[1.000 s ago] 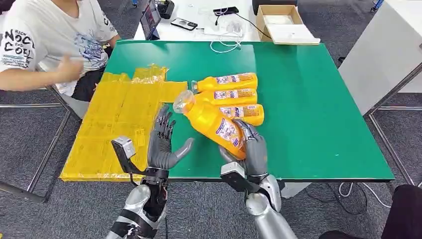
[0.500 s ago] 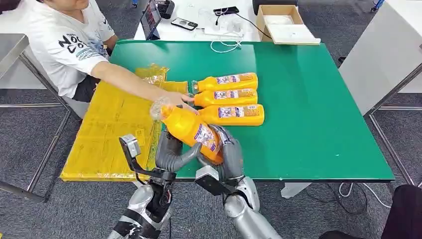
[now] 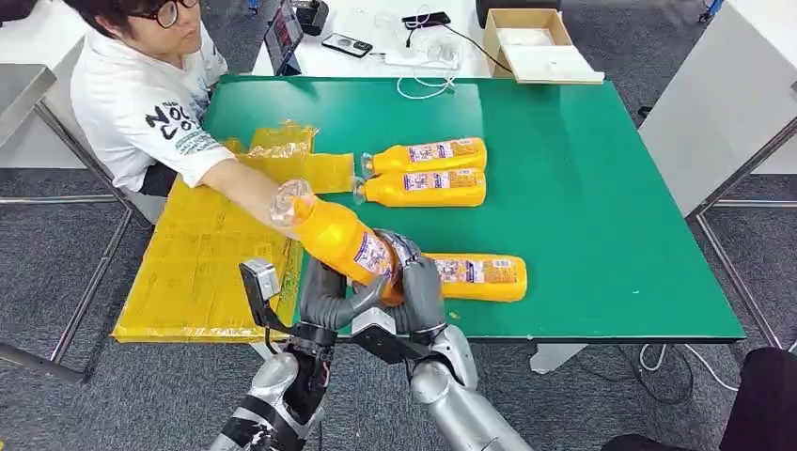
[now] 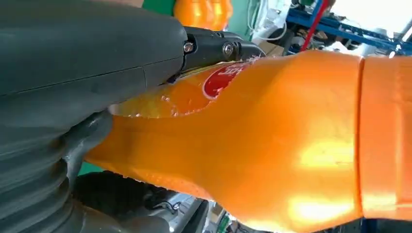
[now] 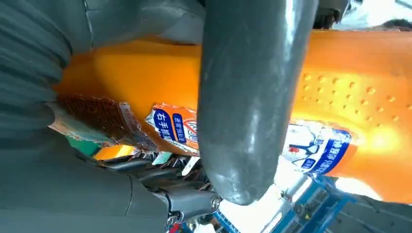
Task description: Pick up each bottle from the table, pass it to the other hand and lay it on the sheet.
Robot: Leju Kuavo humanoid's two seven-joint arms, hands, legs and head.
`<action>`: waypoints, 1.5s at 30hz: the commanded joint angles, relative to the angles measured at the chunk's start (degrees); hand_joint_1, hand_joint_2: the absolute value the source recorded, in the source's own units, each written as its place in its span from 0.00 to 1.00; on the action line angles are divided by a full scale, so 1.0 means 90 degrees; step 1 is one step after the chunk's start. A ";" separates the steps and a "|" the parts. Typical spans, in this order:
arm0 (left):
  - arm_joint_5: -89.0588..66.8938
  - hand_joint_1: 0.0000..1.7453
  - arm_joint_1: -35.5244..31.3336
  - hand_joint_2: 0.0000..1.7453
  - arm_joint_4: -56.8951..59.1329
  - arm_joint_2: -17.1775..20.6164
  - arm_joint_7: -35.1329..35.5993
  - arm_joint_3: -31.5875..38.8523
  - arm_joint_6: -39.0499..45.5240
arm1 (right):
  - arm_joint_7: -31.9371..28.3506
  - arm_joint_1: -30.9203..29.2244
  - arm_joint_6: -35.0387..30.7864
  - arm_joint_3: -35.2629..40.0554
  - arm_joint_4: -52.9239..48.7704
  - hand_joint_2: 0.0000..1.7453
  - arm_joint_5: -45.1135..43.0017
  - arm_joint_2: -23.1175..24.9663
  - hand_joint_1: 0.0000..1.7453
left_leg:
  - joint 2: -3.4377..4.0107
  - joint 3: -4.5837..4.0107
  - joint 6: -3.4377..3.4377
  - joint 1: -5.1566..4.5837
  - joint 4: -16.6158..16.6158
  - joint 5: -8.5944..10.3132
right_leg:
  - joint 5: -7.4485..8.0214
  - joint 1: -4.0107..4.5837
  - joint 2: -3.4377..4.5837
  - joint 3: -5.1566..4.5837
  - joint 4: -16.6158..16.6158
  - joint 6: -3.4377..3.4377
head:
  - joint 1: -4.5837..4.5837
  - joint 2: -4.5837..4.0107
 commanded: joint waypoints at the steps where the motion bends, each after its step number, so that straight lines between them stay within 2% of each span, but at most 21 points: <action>1: 0.0528 0.00 -0.0417 1.00 0.0233 -0.0075 0.0032 0.0284 -0.0053 | 0.0005 -0.0283 0.1371 0.0885 0.1530 1.00 0.0051 -0.0036 1.00 | -0.0005 0.0027 0.0004 0.0003 -0.0003 -0.0007 | -0.0008 0.0006 -0.0012 0.0032 -0.0007 -0.0012 | -0.0002 0.0000; 11: 0.0716 0.00 -0.0392 1.00 -0.0047 -0.0062 0.0048 0.0503 -0.0087 | 0.0041 -0.0310 0.1654 0.0978 0.1755 1.00 0.0125 -0.0046 1.00 | -0.0007 0.0027 0.0003 0.0004 0.0001 -0.0011 | -0.0014 0.0007 -0.0014 0.0031 -0.0003 -0.0015 | 0.0000 0.0000; 15: 0.0418 0.00 -0.0342 1.00 -0.0057 0.0005 -0.0085 0.0238 -0.0193 | 0.0005 -0.0290 0.1533 0.0857 0.1663 1.00 0.0091 -0.0020 1.00 | -0.0013 0.0013 0.0002 0.0004 0.0000 -0.0003 | -0.0009 0.0006 -0.0019 0.0016 -0.0004 -0.0011 | 0.0000 0.0000; 16: 0.0316 0.49 -0.0325 1.00 -0.0031 0.0000 -0.0111 0.0165 -0.0174 | 0.0005 -0.0289 0.1437 0.0803 0.1602 1.00 0.0083 -0.0014 1.00 | -0.0011 0.0013 0.0002 0.0006 0.0001 -0.0004 | -0.0008 0.0007 -0.0016 0.0015 -0.0004 -0.0010 | 0.0000 0.0000; 17: 0.0268 0.83 -0.0306 1.00 -0.0023 -0.0010 -0.0129 0.0113 -0.0192 | 0.0005 -0.0301 0.1432 0.0786 0.1573 1.00 0.0077 -0.0013 1.00 | -0.0013 0.0021 0.0003 0.0005 0.0002 -0.0007 | -0.0013 0.0007 -0.0020 0.0024 -0.0003 -0.0014 | -0.0002 0.0000; 30: 0.0256 0.83 -0.0295 1.00 -0.0020 -0.0018 -0.0138 0.0100 -0.0191 | 0.0006 -0.0309 0.1442 0.0784 0.1562 1.00 0.0077 -0.0014 1.00 | -0.0013 0.0022 0.0004 0.0005 0.0001 -0.0008 | -0.0014 0.0008 -0.0022 0.0025 -0.0004 -0.0015 | 0.0000 0.0000; 31: 0.0205 1.00 -0.0311 1.00 -0.0023 0.0010 -0.0151 0.0060 -0.0224 | 0.0005 -0.0294 0.1395 0.0752 0.1526 1.00 0.0062 -0.0012 1.00 | -0.0014 0.0019 0.0003 0.0006 0.0002 -0.0007 | -0.0014 0.0008 -0.0023 0.0023 -0.0004 -0.0014 | 0.0000 0.0000; 38: -0.0097 1.00 -0.0185 1.00 -0.0011 0.0055 -0.0221 -0.0380 -0.0640 | 0.0036 -0.0424 0.0794 0.0352 0.0968 1.00 -0.0071 0.0048 1.00 | -0.0013 0.0020 0.0005 0.0001 0.0008 -0.0011 | -0.0017 0.0004 -0.0021 0.0022 0.0004 -0.0015 | 0.0000 0.0000; 40: -0.0103 1.00 -0.0188 1.00 -0.0014 0.0065 -0.0219 -0.0378 -0.0642 | 0.0130 -0.0500 0.0419 0.0235 0.0908 1.00 -0.0006 0.0082 1.00 | -0.0004 0.0006 0.0004 -0.0001 0.0004 -0.0003 | -0.0008 0.0001 -0.0011 0.0004 0.0003 -0.0009 | 0.0000 0.0000; 41: -0.0106 1.00 -0.0188 1.00 -0.0024 0.0062 -0.0214 -0.0362 -0.0635 | 0.0240 -0.0539 0.0334 0.0163 0.0932 1.00 0.0001 0.0111 0.96 | -0.0002 0.0017 0.0005 0.0001 0.0009 -0.0010 | -0.0014 0.0004 -0.0011 0.0015 0.0005 -0.0015 | 0.0000 0.0000; 42: -0.0107 1.00 -0.0187 1.00 -0.0041 0.0051 -0.0209 -0.0319 -0.0608 | 0.0387 -0.0633 0.0266 0.0067 0.1051 1.00 0.0000 0.0155 0.13 | -0.0002 0.0013 0.0005 0.0000 0.0006 -0.0008 | -0.0011 0.0003 -0.0010 0.0011 0.0005 -0.0013 | 0.0000 0.0000; 43: -0.0093 1.00 -0.0199 1.00 -0.0042 0.0044 -0.0178 -0.0284 -0.0570 | 0.0427 -0.0683 0.0298 -0.0001 0.1125 1.00 -0.0049 0.0184 0.00 | 0.0001 0.0006 0.0004 -0.0002 0.0004 -0.0003 | -0.0007 0.0000 -0.0005 0.0002 0.0004 -0.0010 | 0.0000 0.0000; 44: -0.0063 1.00 -0.0214 1.00 -0.0043 0.0026 -0.0150 -0.0212 -0.0504 | 0.0436 -0.0729 0.0363 -0.0015 0.1199 0.00 -0.0052 0.0181 0.00 | 0.0004 0.0020 0.0005 0.0000 0.0007 -0.0011 | -0.0012 0.0003 -0.0004 0.0017 0.0005 -0.0015 | 0.0000 0.0000; 45: -0.0083 1.00 -0.0251 1.00 -0.0043 0.0005 -0.0145 -0.0090 -0.0300 | 0.0444 -0.0747 0.0385 -0.0038 0.1252 0.00 -0.0055 0.0172 0.00 | 0.0006 0.0013 0.0004 -0.0002 0.0004 -0.0006 | -0.0007 0.0000 0.0000 0.0009 0.0004 -0.0011 | 0.0002 0.0000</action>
